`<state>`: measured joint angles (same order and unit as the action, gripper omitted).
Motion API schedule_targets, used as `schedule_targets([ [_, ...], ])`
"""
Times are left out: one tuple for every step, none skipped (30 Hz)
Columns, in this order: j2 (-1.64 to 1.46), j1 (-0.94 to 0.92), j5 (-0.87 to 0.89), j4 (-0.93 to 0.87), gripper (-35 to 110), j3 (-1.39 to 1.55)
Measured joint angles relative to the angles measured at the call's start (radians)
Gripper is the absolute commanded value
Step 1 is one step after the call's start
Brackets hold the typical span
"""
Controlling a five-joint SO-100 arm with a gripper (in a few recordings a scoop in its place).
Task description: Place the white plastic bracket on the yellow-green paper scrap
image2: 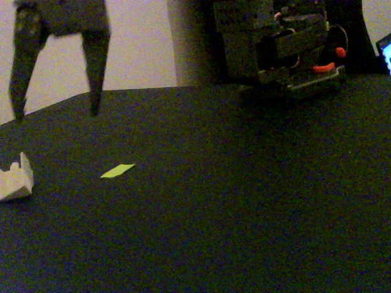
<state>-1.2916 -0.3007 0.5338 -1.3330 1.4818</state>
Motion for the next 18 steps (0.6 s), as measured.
schedule_targets([
  [0.021,0.0,-0.009,-0.003,41,-0.025],
  [0.051,0.002,-0.018,-0.012,41,-0.051],
  [0.071,0.002,-0.028,-0.018,41,-0.074],
  [0.094,0.002,-0.034,-0.028,41,-0.101],
  [0.124,-0.002,-0.04,-0.043,41,-0.137],
  [0.152,-0.002,-0.046,-0.052,41,-0.17],
  [0.183,-0.002,-0.052,-0.058,42,-0.209],
  [0.216,0.0,-0.057,-0.075,42,-0.252],
  [0.252,0.003,-0.066,-0.095,42,-0.299],
  [0.284,0.003,-0.078,-0.114,42,-0.342],
  [0.319,0.003,-0.077,-0.133,42,-0.397],
  [0.347,0.002,-0.084,-0.152,42,-0.44],
  [0.373,-0.002,-0.089,-0.173,42,-0.483],
  [0.397,-0.003,-0.092,-0.195,42,-0.529],
  [0.426,-0.003,-0.095,-0.215,42,-0.58],
  [0.457,-0.002,-0.101,-0.236,42,-0.629],
  [0.499,-0.003,-0.109,-0.264,42,-0.69],
  [0.552,-0.008,-0.11,-0.298,42,-0.761],
])
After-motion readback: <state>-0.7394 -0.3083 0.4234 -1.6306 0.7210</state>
